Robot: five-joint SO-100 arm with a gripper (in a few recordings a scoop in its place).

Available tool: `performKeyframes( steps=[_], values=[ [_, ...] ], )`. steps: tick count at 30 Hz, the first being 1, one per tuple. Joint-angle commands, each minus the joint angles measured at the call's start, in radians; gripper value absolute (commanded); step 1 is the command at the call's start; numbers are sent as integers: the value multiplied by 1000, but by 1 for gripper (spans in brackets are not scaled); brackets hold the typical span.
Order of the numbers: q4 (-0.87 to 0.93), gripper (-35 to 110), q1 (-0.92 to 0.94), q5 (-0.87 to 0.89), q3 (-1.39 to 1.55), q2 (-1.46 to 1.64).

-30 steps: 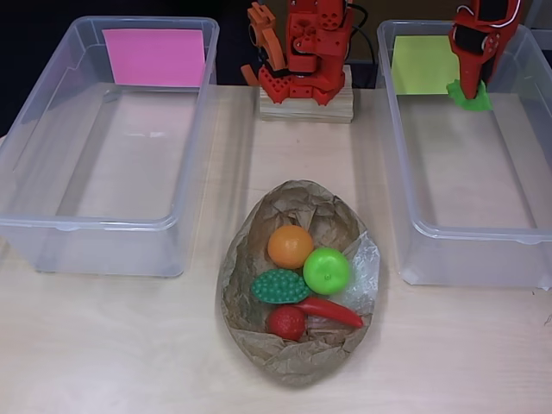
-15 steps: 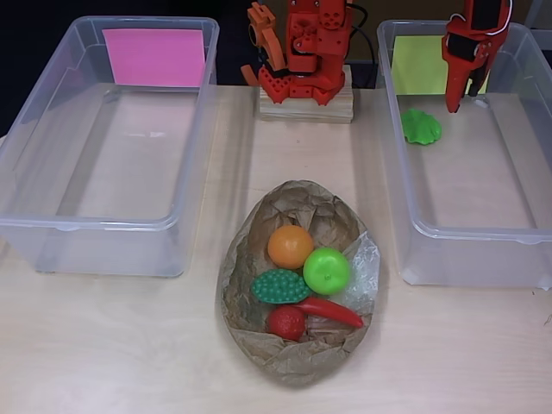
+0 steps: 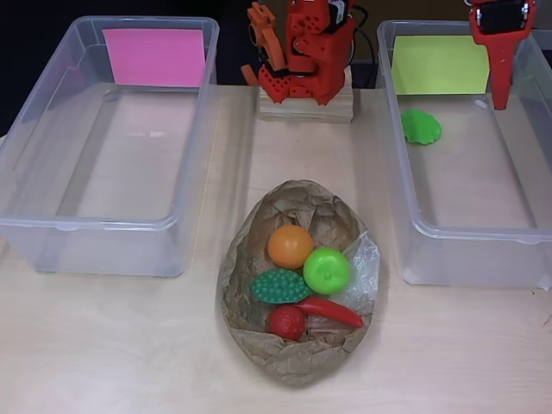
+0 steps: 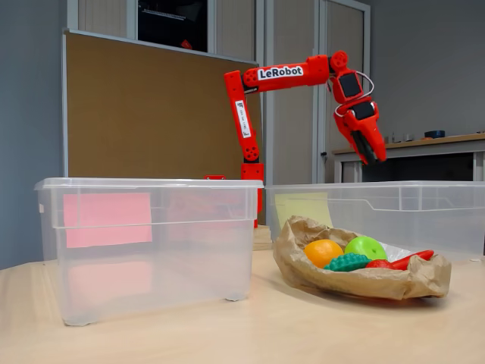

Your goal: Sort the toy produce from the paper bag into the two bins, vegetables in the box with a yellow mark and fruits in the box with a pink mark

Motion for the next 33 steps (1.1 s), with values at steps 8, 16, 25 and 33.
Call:
performKeyframes(
  steps=[8, 16, 25, 33],
  values=[
    [-268, 15, 466, -299, 135, 160],
    [-371, 15, 692, -213, 328, 195],
    [-594, 29, 841, -12, 652, 92],
    [-620, 38, 859, 117, 644, -41]
  ],
)
